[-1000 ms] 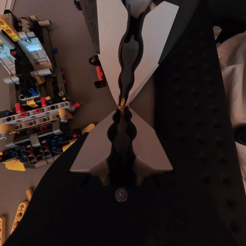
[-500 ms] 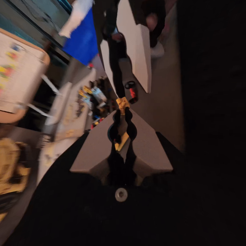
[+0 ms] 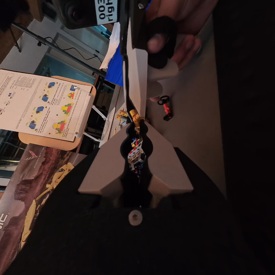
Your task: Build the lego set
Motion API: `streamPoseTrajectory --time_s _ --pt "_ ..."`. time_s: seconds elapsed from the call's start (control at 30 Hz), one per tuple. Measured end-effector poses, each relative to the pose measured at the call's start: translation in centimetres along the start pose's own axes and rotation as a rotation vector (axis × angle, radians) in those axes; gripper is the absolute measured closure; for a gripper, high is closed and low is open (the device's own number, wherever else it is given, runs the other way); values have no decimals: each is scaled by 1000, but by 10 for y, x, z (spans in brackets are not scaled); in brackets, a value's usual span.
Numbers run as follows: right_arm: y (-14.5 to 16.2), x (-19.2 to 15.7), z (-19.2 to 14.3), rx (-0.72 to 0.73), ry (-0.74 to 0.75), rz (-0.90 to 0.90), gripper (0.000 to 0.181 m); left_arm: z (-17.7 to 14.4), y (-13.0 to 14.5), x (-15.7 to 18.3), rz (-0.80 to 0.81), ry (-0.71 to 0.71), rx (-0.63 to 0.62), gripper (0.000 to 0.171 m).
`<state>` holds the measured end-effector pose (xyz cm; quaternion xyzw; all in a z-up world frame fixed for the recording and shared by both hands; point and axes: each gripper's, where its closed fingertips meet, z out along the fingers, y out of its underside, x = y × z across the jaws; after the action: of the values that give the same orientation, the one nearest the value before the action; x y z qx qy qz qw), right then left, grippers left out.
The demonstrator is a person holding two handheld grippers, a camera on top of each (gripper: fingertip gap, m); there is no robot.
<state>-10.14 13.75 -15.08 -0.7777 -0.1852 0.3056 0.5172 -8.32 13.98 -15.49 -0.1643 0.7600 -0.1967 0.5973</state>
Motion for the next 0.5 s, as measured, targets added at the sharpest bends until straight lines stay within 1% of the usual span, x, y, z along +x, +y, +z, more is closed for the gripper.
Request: streamPoseTrajectory --time_s 0.07,0.17,0.5 --pt "0 2 -1 2 7 4 152 0 -1 1 4 2 5 167" --pt "0 1 -1 3 12 -11 159 0 -2 2 8 2 6 167" --pt "1 -1 -2 -1 3 -49 160 0 -4 3 -32 25 20 167"
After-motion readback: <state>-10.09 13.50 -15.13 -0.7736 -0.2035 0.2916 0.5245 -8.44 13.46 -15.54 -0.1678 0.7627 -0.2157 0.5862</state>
